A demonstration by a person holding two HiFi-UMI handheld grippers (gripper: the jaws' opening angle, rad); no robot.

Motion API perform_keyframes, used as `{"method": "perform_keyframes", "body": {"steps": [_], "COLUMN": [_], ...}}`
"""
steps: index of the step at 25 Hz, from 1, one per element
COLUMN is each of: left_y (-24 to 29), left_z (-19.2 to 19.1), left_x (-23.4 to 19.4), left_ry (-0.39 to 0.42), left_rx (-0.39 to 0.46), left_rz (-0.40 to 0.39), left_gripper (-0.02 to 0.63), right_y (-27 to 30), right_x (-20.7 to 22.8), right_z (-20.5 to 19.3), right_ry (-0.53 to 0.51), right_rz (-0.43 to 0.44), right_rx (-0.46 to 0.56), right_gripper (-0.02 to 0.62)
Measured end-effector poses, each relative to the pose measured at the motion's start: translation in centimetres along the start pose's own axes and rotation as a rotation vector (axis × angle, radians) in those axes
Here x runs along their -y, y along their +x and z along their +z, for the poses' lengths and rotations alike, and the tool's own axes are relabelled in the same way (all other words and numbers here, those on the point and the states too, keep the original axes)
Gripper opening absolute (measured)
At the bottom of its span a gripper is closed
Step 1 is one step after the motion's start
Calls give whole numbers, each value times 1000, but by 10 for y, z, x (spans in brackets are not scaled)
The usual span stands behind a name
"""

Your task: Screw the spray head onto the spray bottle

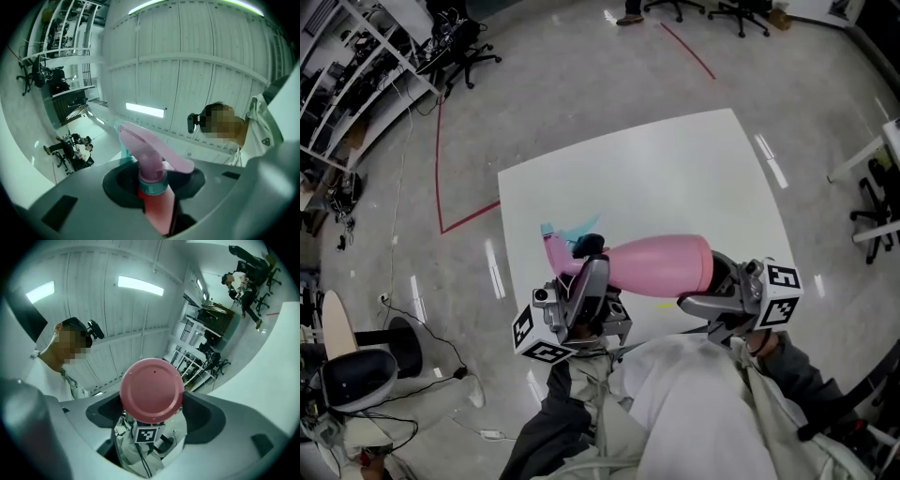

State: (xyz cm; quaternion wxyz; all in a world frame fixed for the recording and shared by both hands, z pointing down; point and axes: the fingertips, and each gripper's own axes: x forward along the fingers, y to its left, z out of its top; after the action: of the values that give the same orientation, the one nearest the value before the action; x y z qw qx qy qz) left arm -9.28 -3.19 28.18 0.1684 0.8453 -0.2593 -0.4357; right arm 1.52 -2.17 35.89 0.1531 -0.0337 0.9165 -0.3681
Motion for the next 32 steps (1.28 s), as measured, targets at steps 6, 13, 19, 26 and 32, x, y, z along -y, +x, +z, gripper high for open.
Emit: {"method": "perform_keyframes", "body": {"steps": [6, 13, 19, 26, 32], "left_y": [-11, -15, -12, -11, -19], "left_z": [6, -12, -19, -25, -75], "left_x": [-24, -32, -26, -34, -102], "left_ry": [3, -75, -14, 32, 697], "left_rx": [17, -61, -102, -151, -633], "left_rz": [105, 131, 128, 151, 316], "left_gripper": [124, 124, 126, 126, 126], "right_y": [0, 3, -6, -11, -62], "right_x": [13, 8, 24, 39, 89], "right_z": [5, 11, 3, 7, 5], "right_ry": [-274, -454, -185, -151, -212], "right_rz": [-101, -143, -104, -129, -436], "right_rx": [51, 28, 40, 82, 127], "right_gripper": [388, 387, 377, 360, 359]}}
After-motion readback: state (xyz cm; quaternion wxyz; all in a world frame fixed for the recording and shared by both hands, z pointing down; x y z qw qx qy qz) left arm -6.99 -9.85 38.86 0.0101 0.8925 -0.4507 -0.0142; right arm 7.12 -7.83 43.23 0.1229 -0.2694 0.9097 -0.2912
